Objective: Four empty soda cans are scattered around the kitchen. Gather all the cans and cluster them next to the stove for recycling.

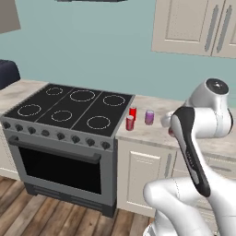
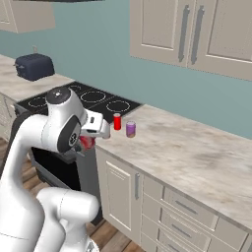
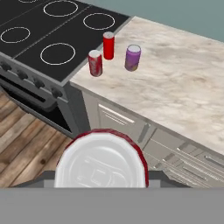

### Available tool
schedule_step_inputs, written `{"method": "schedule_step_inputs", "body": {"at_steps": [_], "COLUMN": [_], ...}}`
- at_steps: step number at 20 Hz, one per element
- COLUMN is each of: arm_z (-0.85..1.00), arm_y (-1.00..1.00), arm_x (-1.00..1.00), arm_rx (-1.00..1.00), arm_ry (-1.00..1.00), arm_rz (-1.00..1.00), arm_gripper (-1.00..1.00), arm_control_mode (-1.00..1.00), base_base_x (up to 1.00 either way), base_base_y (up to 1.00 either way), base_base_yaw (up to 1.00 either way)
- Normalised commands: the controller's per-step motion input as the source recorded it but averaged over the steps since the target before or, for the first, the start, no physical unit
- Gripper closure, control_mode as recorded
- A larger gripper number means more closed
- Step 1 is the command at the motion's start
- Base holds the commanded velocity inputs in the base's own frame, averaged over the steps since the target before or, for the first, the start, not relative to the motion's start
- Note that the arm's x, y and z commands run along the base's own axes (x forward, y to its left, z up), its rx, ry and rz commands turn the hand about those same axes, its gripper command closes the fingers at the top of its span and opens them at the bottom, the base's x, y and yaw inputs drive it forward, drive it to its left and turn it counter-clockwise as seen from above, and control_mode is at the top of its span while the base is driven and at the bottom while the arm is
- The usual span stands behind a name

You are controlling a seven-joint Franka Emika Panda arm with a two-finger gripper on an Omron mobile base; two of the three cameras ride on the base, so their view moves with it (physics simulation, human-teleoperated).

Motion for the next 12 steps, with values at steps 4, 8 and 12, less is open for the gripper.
{"method": "schedule_step_inputs", "body": {"at_steps": [4, 8, 12], "arm_z": [-0.2, -0.27, -0.4], "arm_y": [0.0, 0.0, 0.0], "arm_x": [0.49, 0.48, 0.47], "arm_rx": [0.0, 0.0, -0.01], "arm_ry": [0.0, 0.0, 0.0], "arm_rz": [0.0, 0.0, 0.0], "arm_gripper": [1.0, 1.0, 1.0], "arm_control_mode": [-1.0, -1.0, -1.0], "base_base_x": [0.0, 0.0, 0.0], "base_base_y": [0.0, 0.0, 0.0], "base_base_yaw": [0.0, 0.0, 0.0]}}
